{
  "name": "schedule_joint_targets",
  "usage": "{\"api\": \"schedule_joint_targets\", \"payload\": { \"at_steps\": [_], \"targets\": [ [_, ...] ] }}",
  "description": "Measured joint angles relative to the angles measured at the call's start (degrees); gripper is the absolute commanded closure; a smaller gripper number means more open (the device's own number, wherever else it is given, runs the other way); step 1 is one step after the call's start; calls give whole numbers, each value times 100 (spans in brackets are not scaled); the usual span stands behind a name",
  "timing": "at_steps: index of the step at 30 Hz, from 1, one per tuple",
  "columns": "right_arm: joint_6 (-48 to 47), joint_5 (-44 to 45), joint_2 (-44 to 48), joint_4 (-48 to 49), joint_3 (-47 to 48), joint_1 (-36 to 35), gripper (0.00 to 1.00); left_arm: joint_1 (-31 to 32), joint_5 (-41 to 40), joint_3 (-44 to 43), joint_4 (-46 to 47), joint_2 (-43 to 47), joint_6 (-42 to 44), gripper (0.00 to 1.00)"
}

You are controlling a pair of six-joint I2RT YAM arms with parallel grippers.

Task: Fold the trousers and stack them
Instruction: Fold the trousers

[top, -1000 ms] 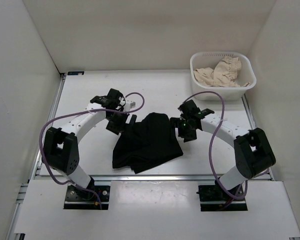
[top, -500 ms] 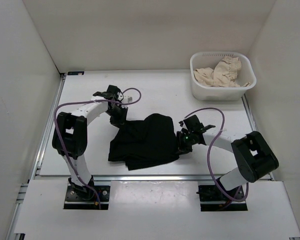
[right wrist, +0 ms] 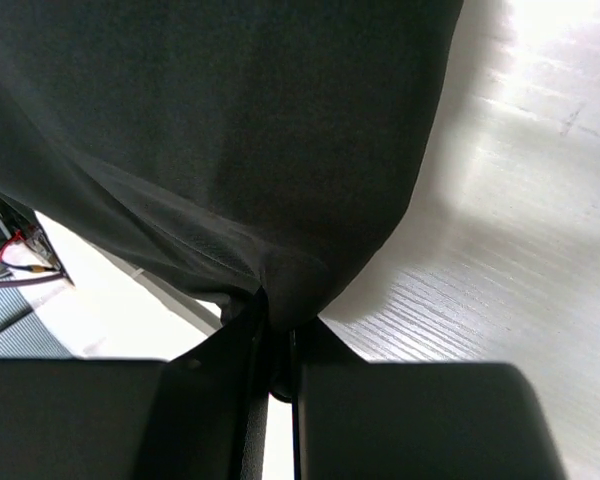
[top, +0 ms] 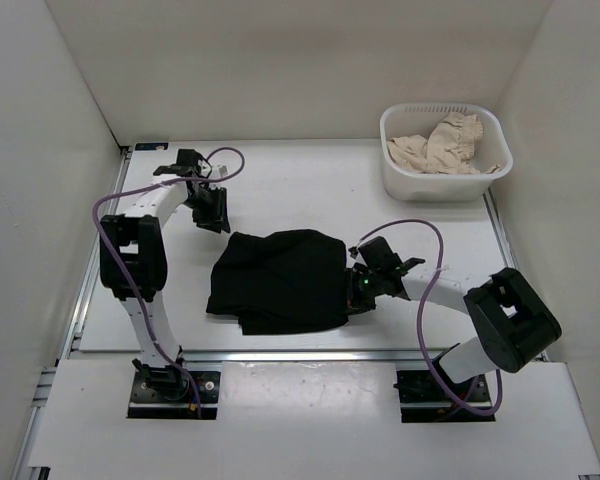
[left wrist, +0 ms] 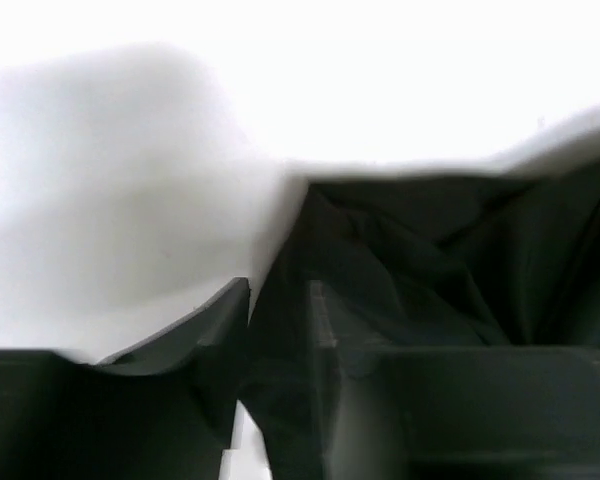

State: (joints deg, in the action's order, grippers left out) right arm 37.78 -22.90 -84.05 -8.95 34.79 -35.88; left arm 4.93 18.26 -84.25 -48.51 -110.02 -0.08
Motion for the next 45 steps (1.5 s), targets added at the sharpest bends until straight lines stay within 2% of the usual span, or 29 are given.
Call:
{"api": "schedule_joint_targets", "payload": {
  "at_steps": [4, 5, 6, 9, 11, 12, 15, 17, 21, 22, 25, 27, 29, 31, 33, 36, 37, 39, 40, 41, 43, 45],
  "targets": [
    [-76, -2, -2, -160, 136, 2, 55, -273, 7, -299, 7, -280, -4, 54],
    [-122, 2, -2, -227, 181, 0, 36, -376, 4, -315, -9, -308, -7, 54],
    [-210, 11, -4, -345, 256, 0, 31, -496, 11, -319, -37, -317, -7, 54],
    [-415, 138, 7, -828, 588, 26, 22, -887, 118, -369, -166, -302, 0, 45],
    [-568, 385, 76, -1261, 927, 144, 22, -1104, 190, -345, -273, -208, -13, 38],
    [-640, 522, 120, -1488, 1130, 232, 22, -1167, 208, -291, -339, -101, -13, 38],
    [-942, 1237, 155, -2157, 2173, 483, 22, -1150, 223, 431, -459, 627, -22, 33],
    [-1202, 1561, 0, -2350, 3029, 466, 21, -1080, 271, 1097, -581, 1266, -17, 33],
    [-2031, 1762, -1309, -2778, 5521, 48, 17, -957, 522, 2194, -990, 2100, -17, 30],
    [-2271, 1788, -1888, -3023, 6395, -114, 17, -922, 575, 2363, -1062, 2131, -17, 30],
    [-2758, 1587, -3340, -3165, 8035, -509, 16, -848, 691, 2675, -1141, 2015, -20, 29],
    [-2951, 1325, -4009, -3228, 8417, -704, 16, -841, 728, 2739, -1154, 1915, -20, 28],
    [-3036, 1001, -4400, -3381, 8393, -852, 14, -833, 752, 2741, -1128, 1792, -20, 28],
    [-3069, 726, -4581, -3425, 8249, -918, 14, -811, 745, 2743, -1099, 1657, -20, 28],
    [-3069, 487, -4651, -3460, 8203, -916, 14, -772, 726, 2813, -999, 1550, -22, 32],
    [-3016, 186, -4653, -3338, 8212, -870, 26, -699, 684, 3073, -870, 1403, -33, 48],
    [-2973, 94, -4660, -3263, 8212, -855, 38, -691, 664, 3154, -848, 1351, -42, 58],
    [-2909, -28, -4704, -3152, 8212, -835, 53, -678, 658, 3268, -828, 1250, -37, 69],
    [-2876, -79, -4752, -3110, 8225, -822, 68, -658, 660, 3292, -813, 1217, -33, 83],
    [-2850, -127, -4817, -3073, 8244, -815, 76, -643, 662, 3305, -804, 1191, -57, 86],
    [-2752, -181, -4972, -3005, 8282, -811, 95, -612, 667, 3324, -748, 1161, -33, 86],
    [-2623, -177, -5141, -2944, 8319, -778, 97, -575, 662, 3327, -702, 1128, -37, 86]
  ]
}}
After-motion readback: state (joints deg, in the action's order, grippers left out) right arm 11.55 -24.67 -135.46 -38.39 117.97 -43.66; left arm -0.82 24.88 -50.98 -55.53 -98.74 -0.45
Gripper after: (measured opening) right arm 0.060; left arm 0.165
